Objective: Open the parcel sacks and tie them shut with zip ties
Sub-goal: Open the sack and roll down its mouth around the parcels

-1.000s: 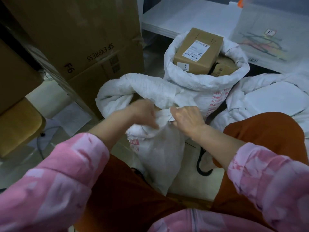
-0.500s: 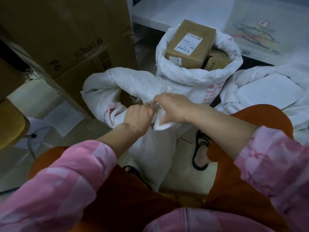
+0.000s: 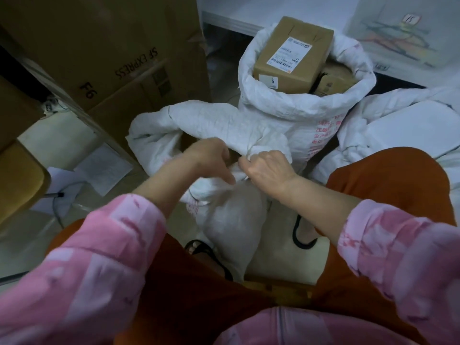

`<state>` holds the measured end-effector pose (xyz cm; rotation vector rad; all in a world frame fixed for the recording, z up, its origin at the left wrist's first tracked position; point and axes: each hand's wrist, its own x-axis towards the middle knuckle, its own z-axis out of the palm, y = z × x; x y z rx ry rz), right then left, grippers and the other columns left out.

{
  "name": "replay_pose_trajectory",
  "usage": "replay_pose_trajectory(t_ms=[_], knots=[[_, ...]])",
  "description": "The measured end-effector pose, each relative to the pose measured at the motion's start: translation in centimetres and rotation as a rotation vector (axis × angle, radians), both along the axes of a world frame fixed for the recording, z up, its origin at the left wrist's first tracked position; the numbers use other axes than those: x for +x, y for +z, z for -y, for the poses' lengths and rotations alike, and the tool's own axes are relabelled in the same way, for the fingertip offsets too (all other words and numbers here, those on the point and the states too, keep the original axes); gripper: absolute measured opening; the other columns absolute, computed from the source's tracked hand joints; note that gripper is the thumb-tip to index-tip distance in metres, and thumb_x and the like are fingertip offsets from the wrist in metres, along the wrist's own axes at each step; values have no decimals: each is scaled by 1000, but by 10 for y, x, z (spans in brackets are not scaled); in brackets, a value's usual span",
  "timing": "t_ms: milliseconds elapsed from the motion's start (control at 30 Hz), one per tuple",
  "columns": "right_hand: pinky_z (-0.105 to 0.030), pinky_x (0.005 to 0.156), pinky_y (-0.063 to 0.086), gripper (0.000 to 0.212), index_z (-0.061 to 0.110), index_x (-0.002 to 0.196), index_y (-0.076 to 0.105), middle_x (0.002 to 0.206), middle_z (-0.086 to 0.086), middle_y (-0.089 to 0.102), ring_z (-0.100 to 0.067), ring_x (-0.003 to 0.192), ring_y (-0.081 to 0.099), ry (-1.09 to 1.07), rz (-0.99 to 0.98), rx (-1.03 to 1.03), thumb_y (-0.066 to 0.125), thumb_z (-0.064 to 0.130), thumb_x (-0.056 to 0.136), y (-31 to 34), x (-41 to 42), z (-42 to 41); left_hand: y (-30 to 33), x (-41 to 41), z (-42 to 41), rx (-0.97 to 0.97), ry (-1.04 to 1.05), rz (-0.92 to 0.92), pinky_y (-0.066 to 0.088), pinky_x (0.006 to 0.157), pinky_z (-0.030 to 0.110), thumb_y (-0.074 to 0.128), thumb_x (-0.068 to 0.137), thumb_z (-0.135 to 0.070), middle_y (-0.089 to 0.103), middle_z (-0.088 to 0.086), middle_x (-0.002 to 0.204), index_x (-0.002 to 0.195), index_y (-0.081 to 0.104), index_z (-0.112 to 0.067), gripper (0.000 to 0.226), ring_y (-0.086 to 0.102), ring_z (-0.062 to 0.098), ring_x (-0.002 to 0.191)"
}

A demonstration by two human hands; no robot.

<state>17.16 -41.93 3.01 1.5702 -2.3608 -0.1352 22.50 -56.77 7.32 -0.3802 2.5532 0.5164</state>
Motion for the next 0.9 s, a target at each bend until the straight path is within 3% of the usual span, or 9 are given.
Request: replay_pose_trajectory(t_ms=[167, 267, 333, 400, 467, 600, 667, 800, 900], knots=[[-20, 43, 21, 21, 7, 65, 59, 47, -6, 50, -24, 38, 48, -16, 147, -143, 58, -5, 48, -3, 8, -2, -9, -4, 4, 135, 69, 177, 46, 68, 25, 78, 70, -42, 63, -1, 84, 87, 68, -15, 34, 58, 14, 79], [-31, 60, 42, 19, 13, 92, 58, 86, -2, 61, -23, 82, 60, -265, 675, -33, 68, 15, 76, 2, -1, -5, -24, 0, -11, -123, 52, -37, 45, 66, 28, 70, 78, -27, 60, 1, 85, 84, 59, -14, 17, 57, 18, 78], [-32, 74, 48, 29, 19, 97, 59, 94, 4, 60, -18, 91, 58, -491, 1026, -206, 74, 32, 76, 13, -8, -8, -30, 8, -22, -331, 29, -200, 42, 66, 30, 60, 81, -16, 61, 3, 90, 86, 56, -20, 7, 61, 25, 84], [-33, 75, 47, 46, 17, 110, 56, 102, 1, 59, -20, 98, 57, -652, 961, -351, 74, 41, 75, 15, -15, -8, -41, 14, -29, -416, 16, -329, 38, 65, 31, 54, 84, -12, 63, 4, 92, 90, 60, -20, 13, 62, 28, 86], [-31, 66, 40, 51, 12, 108, 53, 100, -3, 57, -23, 93, 55, -743, 865, -220, 73, 45, 74, 14, -13, -8, -52, 21, -33, -438, 1, -418, 34, 63, 32, 51, 87, -12, 64, 4, 94, 94, 61, -18, 14, 62, 29, 84], [-25, 48, 32, 34, 18, 59, 45, 62, 2, 45, -18, 60, 47, -856, 1099, -274, 68, 34, 80, -10, -12, 2, -70, 33, -39, -412, 31, -543, 31, 53, 31, 62, 76, -1, 61, 9, 81, 86, 65, -10, 14, 62, 35, 64], [-28, 53, 46, 21, 13, 70, 60, 72, -1, 59, -20, 68, 59, -929, 1209, -363, 70, 29, 78, -16, -16, 5, -72, 40, -42, -415, 40, -555, 26, 44, 23, 75, 56, 6, 56, 8, 62, 67, 64, -8, 21, 55, 31, 41], [-24, 59, 45, 52, 8, 107, 58, 101, -4, 62, -20, 89, 59, -950, 1525, -430, 78, 40, 71, -11, -7, 7, -76, 47, -43, -426, 66, -604, 23, 41, 17, 81, 41, 7, 51, 4, 52, 58, 63, -10, 30, 46, 25, 30], [-28, 62, 48, 50, 6, 100, 60, 95, -7, 64, -22, 89, 63, -947, 1403, -354, 79, 40, 70, -15, 0, 11, -74, 47, -46, -394, 45, -624, 22, 42, 18, 79, 42, 10, 51, 5, 53, 59, 60, -8, 31, 45, 26, 30]])
